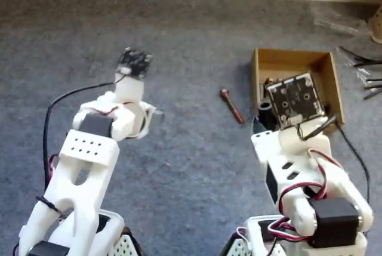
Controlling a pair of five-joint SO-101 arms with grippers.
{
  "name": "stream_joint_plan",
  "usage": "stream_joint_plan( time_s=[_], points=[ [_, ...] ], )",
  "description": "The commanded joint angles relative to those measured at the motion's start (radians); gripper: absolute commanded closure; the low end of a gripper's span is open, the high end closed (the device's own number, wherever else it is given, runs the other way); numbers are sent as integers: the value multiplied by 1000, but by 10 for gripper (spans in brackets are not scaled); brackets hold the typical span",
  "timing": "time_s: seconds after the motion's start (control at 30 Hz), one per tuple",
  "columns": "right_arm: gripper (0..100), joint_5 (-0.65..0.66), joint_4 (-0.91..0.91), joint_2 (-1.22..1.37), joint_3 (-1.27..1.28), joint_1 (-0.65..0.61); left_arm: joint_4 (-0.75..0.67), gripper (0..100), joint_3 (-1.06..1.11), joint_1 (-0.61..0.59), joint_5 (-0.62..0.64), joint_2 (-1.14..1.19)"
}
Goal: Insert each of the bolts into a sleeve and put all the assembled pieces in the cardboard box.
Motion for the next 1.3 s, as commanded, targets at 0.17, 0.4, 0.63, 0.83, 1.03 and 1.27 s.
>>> stream_joint_plan(
  time_s=[0.17,0.4,0.63,0.83,1.03,1.27],
  points=[
    [993,-60,-179,-101,245,15,152,783,-311,208,72,1],
    [993,-86,-186,-193,312,58,184,808,-536,288,107,203],
    [993,-83,-206,-252,400,182,361,806,-957,314,153,567],
    [993,-84,-297,-255,504,229,437,800,-1185,323,245,789],
    [993,-84,-302,-255,515,251,433,739,-1271,320,388,943],
    [993,-84,-294,-255,515,255,413,737,-1343,317,598,1101]
  ],
)
